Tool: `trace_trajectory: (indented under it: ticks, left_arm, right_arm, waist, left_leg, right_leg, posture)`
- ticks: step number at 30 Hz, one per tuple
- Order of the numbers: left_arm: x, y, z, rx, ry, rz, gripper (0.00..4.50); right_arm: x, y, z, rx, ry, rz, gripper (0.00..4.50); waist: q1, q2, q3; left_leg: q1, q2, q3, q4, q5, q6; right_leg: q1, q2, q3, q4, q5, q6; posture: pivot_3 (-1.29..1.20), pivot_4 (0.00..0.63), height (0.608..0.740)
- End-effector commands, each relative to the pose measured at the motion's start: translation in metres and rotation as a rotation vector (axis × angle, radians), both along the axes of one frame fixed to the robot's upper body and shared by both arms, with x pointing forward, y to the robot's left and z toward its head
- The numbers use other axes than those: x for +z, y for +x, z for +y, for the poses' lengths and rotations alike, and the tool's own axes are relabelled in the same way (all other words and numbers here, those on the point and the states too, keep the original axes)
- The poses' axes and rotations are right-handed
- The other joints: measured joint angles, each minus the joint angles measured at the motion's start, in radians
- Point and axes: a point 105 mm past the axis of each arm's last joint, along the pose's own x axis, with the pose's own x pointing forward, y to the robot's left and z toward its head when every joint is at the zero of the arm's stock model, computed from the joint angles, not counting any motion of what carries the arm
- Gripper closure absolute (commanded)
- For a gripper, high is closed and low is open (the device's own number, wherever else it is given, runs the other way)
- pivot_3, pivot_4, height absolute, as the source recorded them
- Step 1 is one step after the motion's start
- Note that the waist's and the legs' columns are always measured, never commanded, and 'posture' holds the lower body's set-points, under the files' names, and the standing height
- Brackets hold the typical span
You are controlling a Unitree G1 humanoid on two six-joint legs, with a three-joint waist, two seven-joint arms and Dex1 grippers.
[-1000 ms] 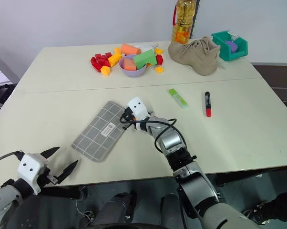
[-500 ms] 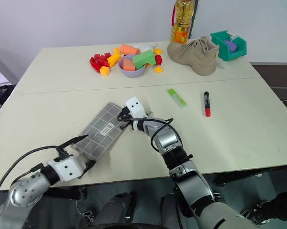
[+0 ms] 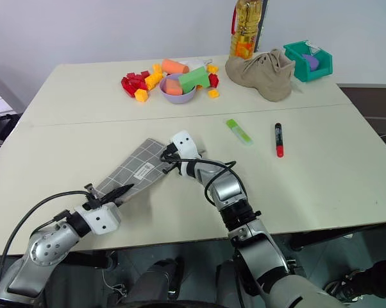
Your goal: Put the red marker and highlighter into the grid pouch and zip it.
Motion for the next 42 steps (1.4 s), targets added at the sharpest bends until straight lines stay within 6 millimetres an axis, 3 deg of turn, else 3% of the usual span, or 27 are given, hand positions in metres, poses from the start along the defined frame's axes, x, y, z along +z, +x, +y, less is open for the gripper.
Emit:
trace_trajectory:
  ticks: [1, 3, 6, 10, 16, 20, 23, 29, 30, 42]
  left_arm:
    - [0.021, 0.006, -0.004, 0.033, -0.216, 0.027, 4.47]
    - [0.027, 0.009, -0.01, 0.033, -0.286, 0.04, 4.5]
    - [0.034, 0.016, -0.019, 0.027, -0.346, 0.038, 4.5]
    - [0.038, 0.021, -0.037, -0.028, -0.373, 0.043, 4.5]
    - [0.038, 0.023, -0.052, -0.109, -0.355, 0.056, 4.5]
    - [0.038, 0.024, -0.06, -0.153, -0.348, 0.062, 4.5]
    - [0.037, 0.023, -0.062, -0.168, -0.341, 0.065, 4.5]
    - [0.033, 0.021, -0.064, -0.173, -0.333, 0.069, 4.5]
    - [0.032, 0.021, -0.064, -0.171, -0.33, 0.071, 4.5]
    - [0.025, 0.036, -0.09, -0.13, -0.431, 0.111, 4.5]
  right_arm:
    - [0.048, 0.008, -0.025, -0.027, 0.116, -0.116, 4.25]
    - [0.062, 0.008, -0.043, -0.028, 0.119, -0.152, 3.69]
    - [0.073, 0.008, -0.083, -0.063, 0.054, -0.201, 2.13]
    - [0.065, -0.004, -0.111, -0.013, -0.075, -0.212, 0.21]
    - [0.06, -0.009, -0.115, 0.005, -0.1, -0.193, 0.21]
    - [0.056, 0.001, -0.114, -0.054, -0.105, -0.184, 0.21]
    - [0.057, 0.002, -0.11, -0.051, -0.072, -0.172, 0.99]
    - [0.059, -0.003, -0.105, -0.03, -0.079, -0.187, 4.1]
    - [0.06, -0.005, -0.103, -0.022, -0.084, -0.193, 4.44]
    - [0.063, -0.06, -0.061, 0.309, -0.247, -0.297, 4.44]
  waist:
    - [0.001, 0.0, 0.0]
    - [0.005, 0.0, 0.001]
    - [0.002, 0.0, 0.0]
    - [0.0, 0.0, 0.0]
    - [-0.005, 0.0, 0.001]
    - [0.004, 0.0, 0.001]
    - [0.003, 0.0, 0.001]
    - [0.002, 0.0, 0.001]
    - [0.002, 0.0, 0.001]
    - [0.004, 0.0, 0.001]
  left_leg:
    - [0.0, 0.0, 0.0, 0.0, 0.0, 0.0]
    - [-0.001, 0.0, 0.0, 0.001, 0.0, 0.0]
    - [-0.001, -0.001, -0.001, 0.002, 0.0, 0.0]
    - [-0.001, 0.0, -0.001, 0.001, 0.0, 0.0]
    - [-0.001, 0.002, 0.002, 0.001, 0.0, 0.0]
    - [-0.001, 0.0, 0.002, 0.002, 0.0, 0.0]
    - [-0.001, 0.0, 0.002, 0.002, 0.0, 0.0]
    - [-0.001, 0.0, 0.002, 0.002, 0.0, 0.0]
    - [-0.001, 0.0, 0.002, 0.002, 0.0, 0.0]
    - [-0.001, 0.0, 0.002, 0.002, 0.0, 0.001]
  right_leg:
    - [0.0, 0.0, 0.0, 0.0, 0.0, 0.0]
    - [0.0, 0.0, 0.0, 0.0, 0.0, 0.0]
    - [0.002, 0.0, -0.001, 0.0, 0.0, 0.0]
    - [0.005, 0.0, -0.001, 0.0, 0.0, 0.001]
    - [0.004, 0.0, 0.0, 0.001, 0.0, 0.0]
    - [0.005, 0.0, 0.0, 0.0, 0.0, 0.0]
    - [0.005, -0.001, 0.0, 0.0, 0.0, 0.001]
    - [0.005, -0.001, 0.0, 0.0, 0.0, 0.0]
    - [0.005, -0.001, 0.0, 0.0, 0.0, 0.001]
    - [0.005, -0.001, 0.0, 0.0, 0.0, 0.001]
  posture:
    - [0.0, 0.15, 0.74]
    - [0.0, 0.15, 0.74]
    - [0.0, 0.15, 0.74]
    - [0.0, 0.15, 0.74]
    - [0.0, 0.15, 0.74]
    - [0.0, 0.15, 0.74]
    - [0.0, 0.15, 0.74]
    - [0.0, 0.15, 0.74]
    - [0.0, 0.15, 0.74]
    - [0.0, 0.15, 0.74]
